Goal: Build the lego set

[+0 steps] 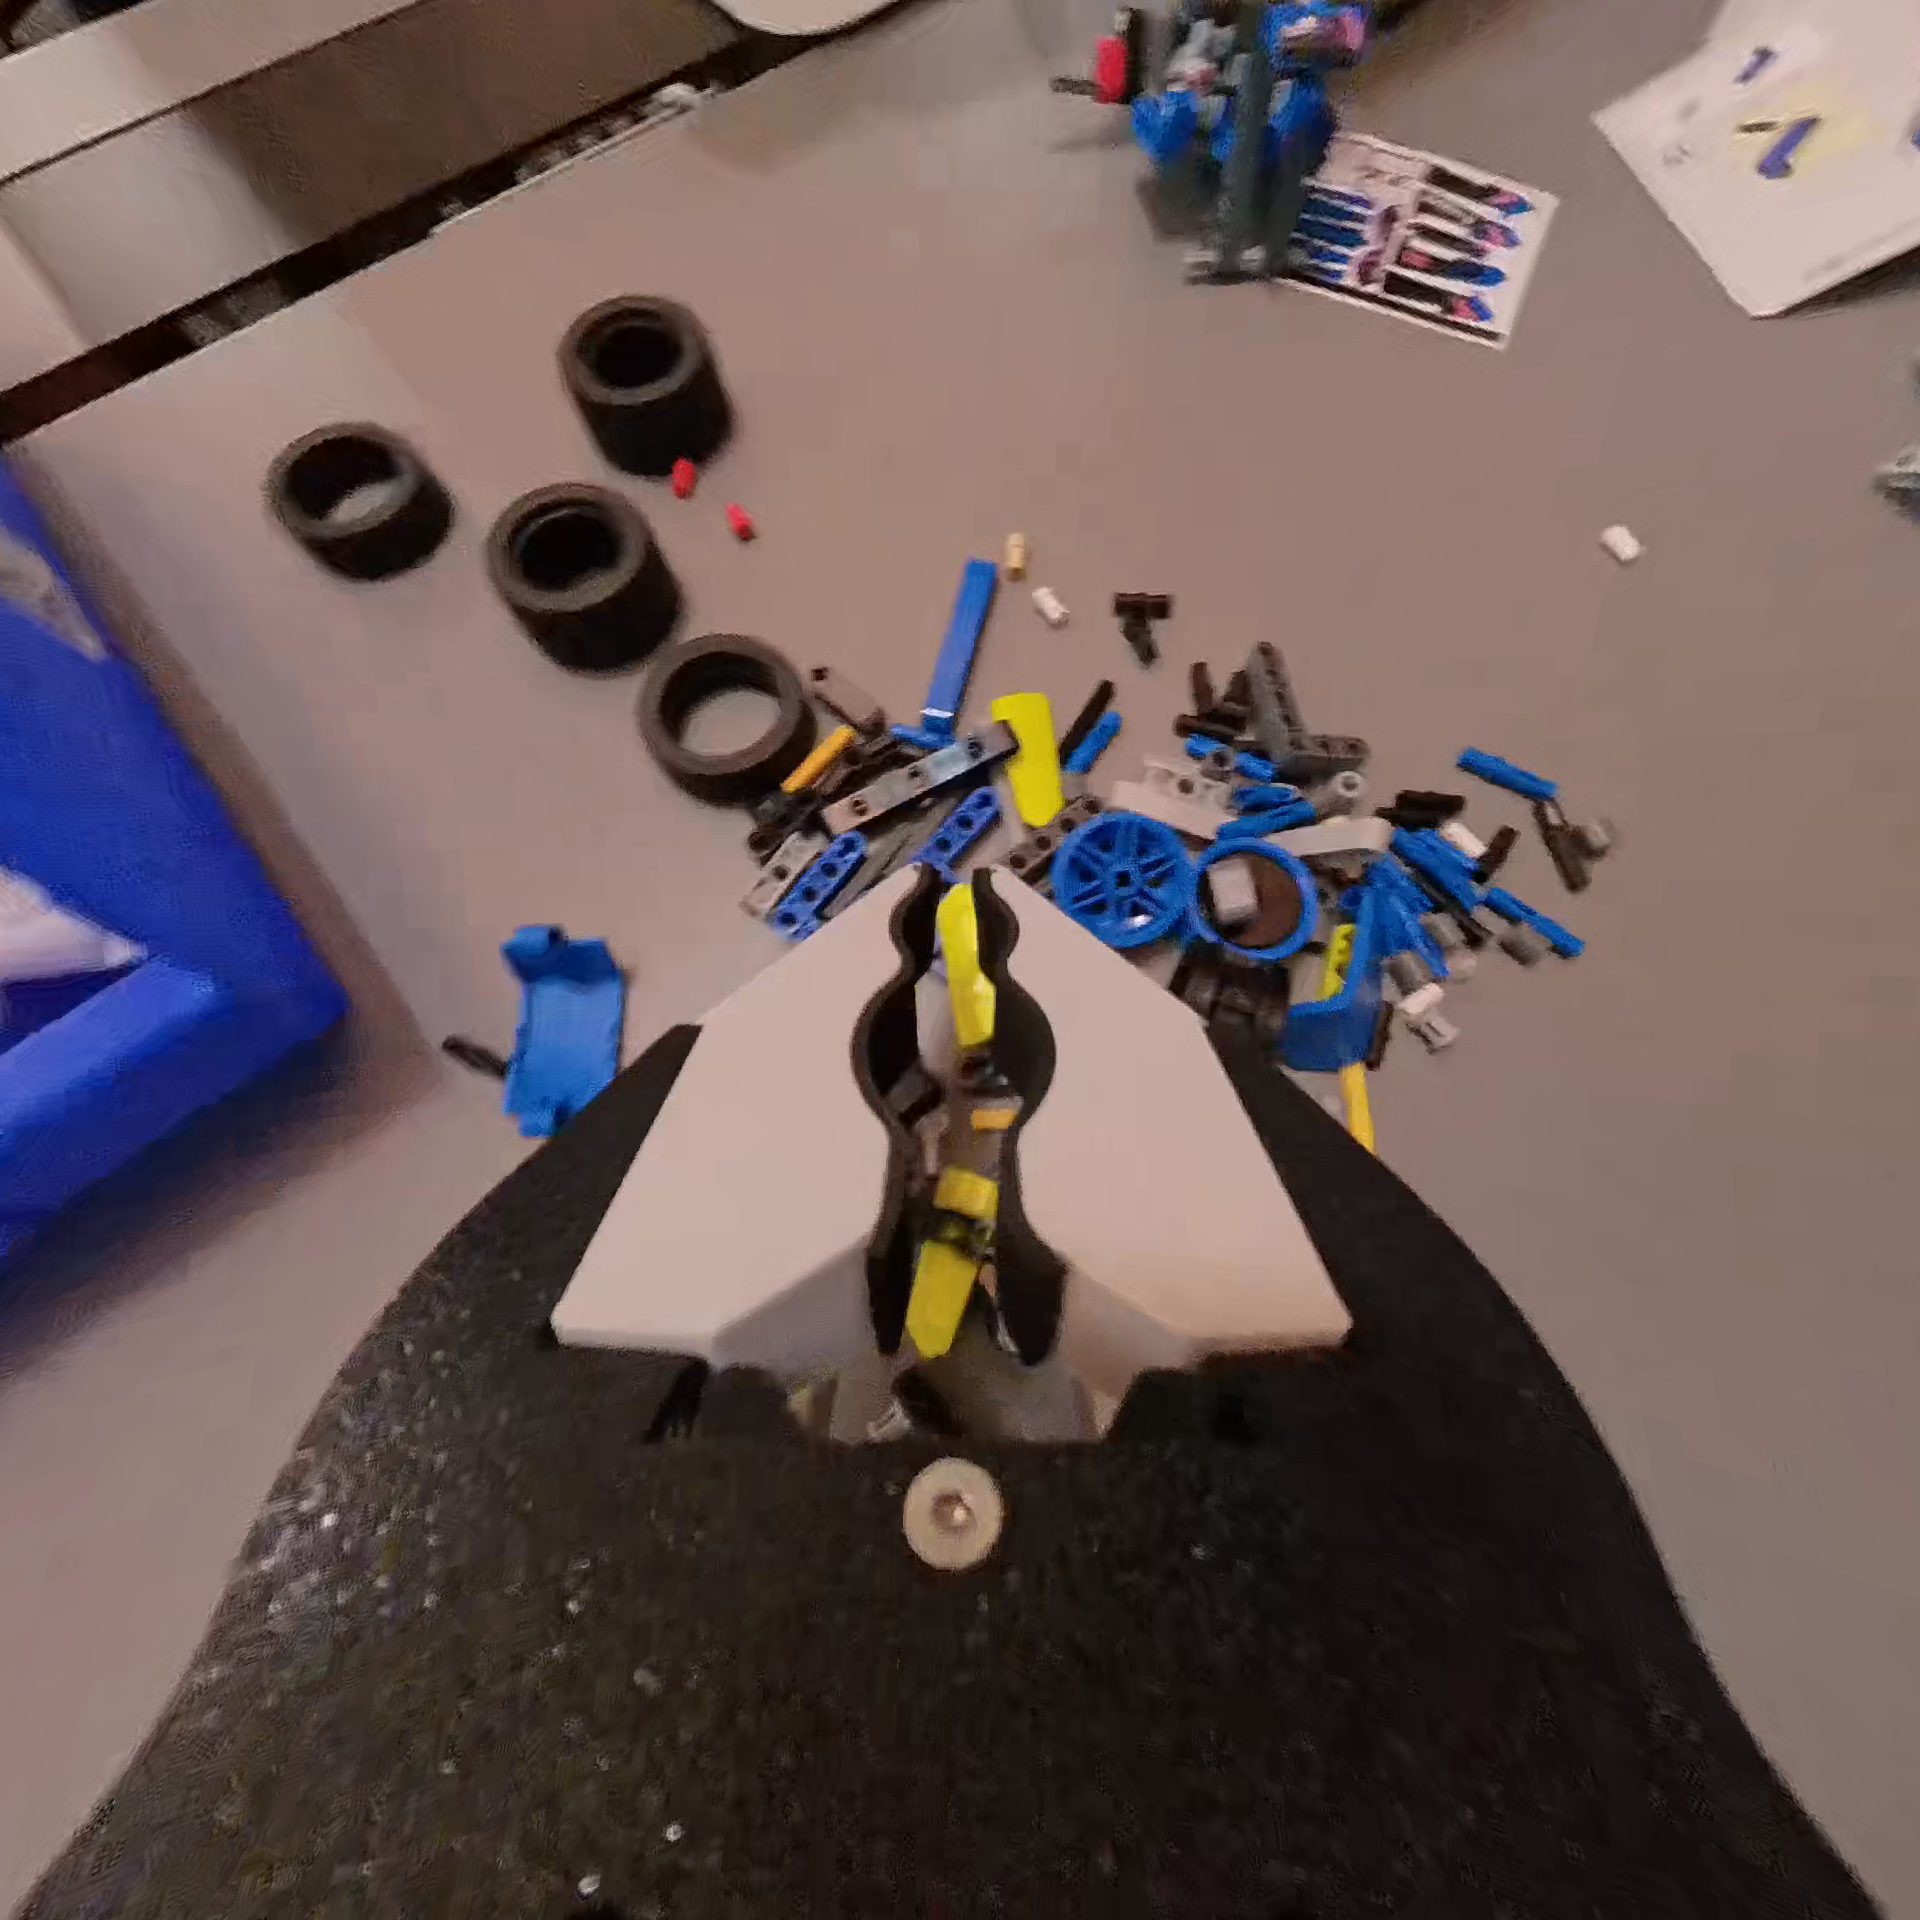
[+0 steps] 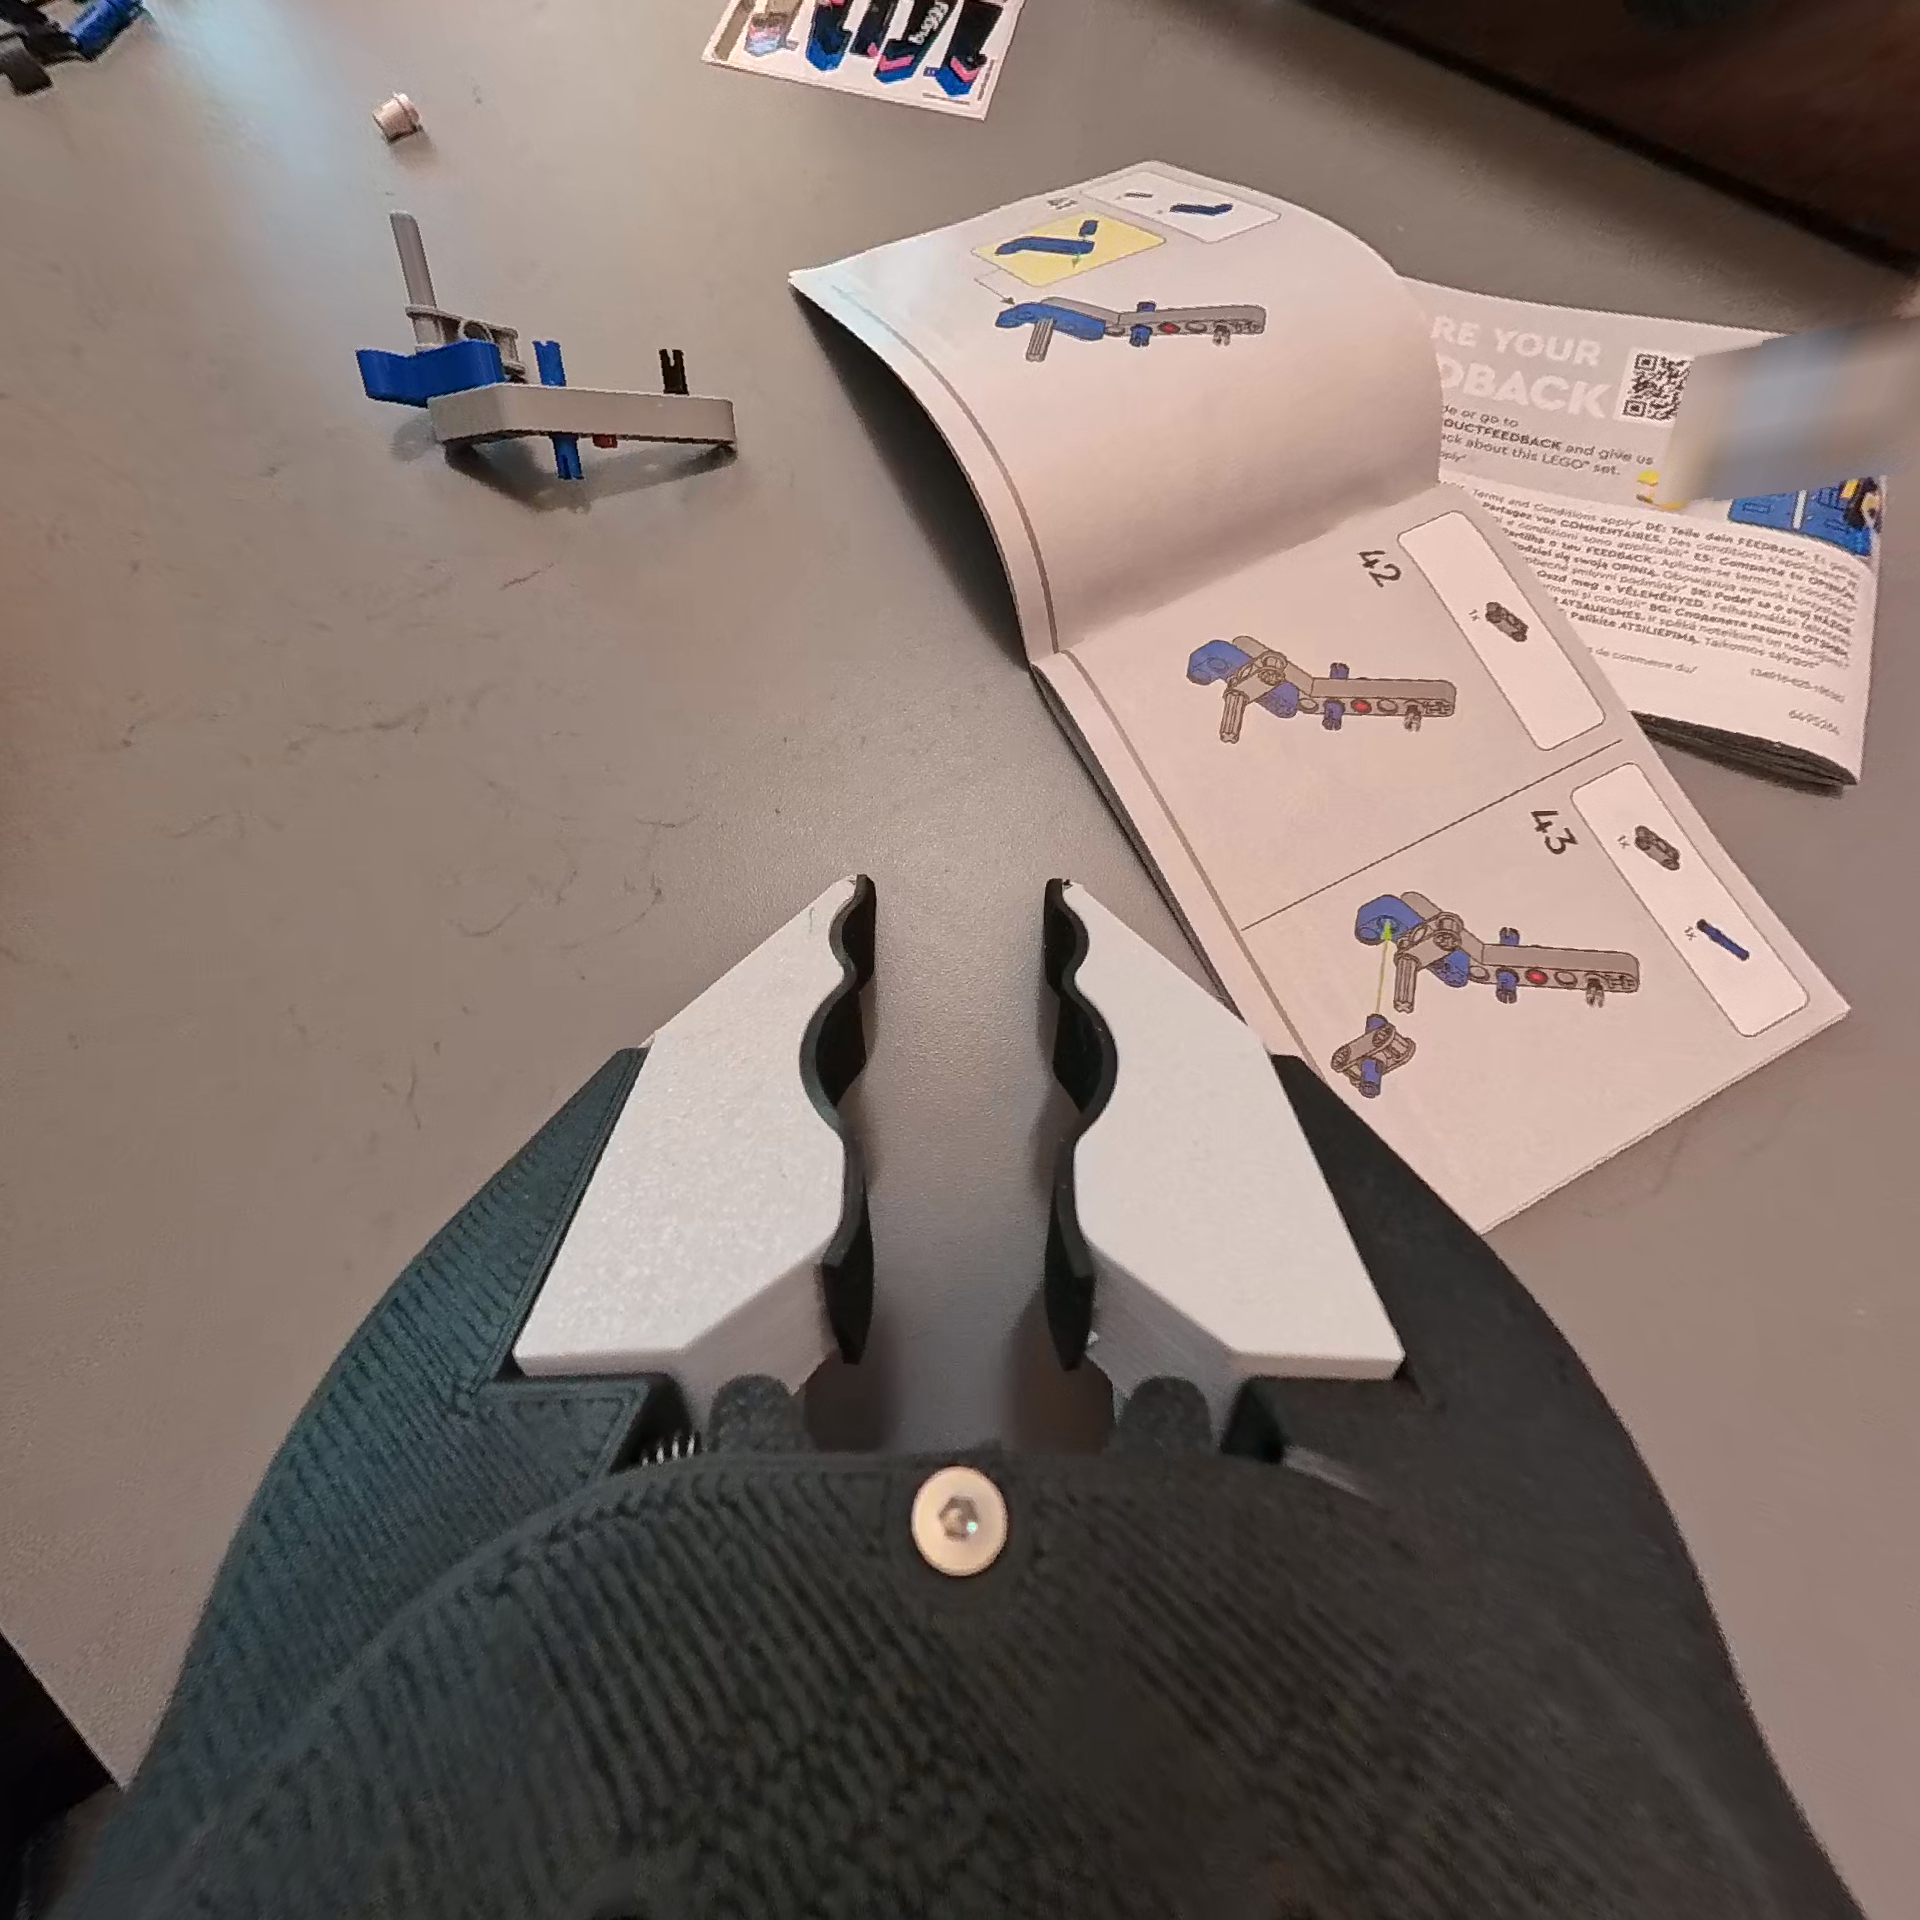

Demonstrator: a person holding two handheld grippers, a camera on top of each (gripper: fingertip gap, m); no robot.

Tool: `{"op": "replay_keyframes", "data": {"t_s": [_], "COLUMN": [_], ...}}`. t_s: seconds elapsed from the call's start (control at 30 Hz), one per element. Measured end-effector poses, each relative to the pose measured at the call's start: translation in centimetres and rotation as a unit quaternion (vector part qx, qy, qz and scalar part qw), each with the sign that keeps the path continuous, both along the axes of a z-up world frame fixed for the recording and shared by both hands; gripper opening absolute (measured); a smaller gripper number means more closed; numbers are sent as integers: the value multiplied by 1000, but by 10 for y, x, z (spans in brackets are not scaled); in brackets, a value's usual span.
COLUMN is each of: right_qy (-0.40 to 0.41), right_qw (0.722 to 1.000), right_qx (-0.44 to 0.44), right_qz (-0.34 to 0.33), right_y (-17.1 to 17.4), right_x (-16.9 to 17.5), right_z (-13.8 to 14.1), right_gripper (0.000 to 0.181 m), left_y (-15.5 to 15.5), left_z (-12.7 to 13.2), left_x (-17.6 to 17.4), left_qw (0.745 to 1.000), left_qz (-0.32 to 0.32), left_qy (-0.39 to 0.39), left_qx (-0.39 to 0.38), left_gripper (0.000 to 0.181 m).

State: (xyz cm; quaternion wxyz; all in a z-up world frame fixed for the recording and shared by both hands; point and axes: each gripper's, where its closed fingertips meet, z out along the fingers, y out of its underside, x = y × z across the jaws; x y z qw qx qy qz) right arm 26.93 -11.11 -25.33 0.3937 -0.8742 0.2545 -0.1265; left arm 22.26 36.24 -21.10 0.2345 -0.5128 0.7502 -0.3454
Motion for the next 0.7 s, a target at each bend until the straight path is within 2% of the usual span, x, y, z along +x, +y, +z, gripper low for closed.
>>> {"op": "replay_keyframes", "data": {"t_s": [0.07,0.2,0.4,0.5,0.7], "right_qy": [2,2,2,2,-4], "right_qw": [1000,1000,1000,1000,1000], "right_qx": [1,1,1,1,-2], "right_qz": [0,0,0,0,1], "right_y": [0,0,0,0,0], "right_x": [0,0,0,0,0], "right_z": [0,0,0,0,0], "right_gripper": [32,31,32,31,31], "left_y": [14,14,-28,-31,-43], "left_z": [-7,-24,-35,-42,-43], "left_x": [-10,-38,-62,-59,-61], "left_qw": [999,994,980,976,968], "left_qz": [12,-23,-152,-168,-207], "left_qy": [26,90,112,120,134], "left_qx": [22,63,54,75,43], "left_gripper": [2,7,12,14,11]}}
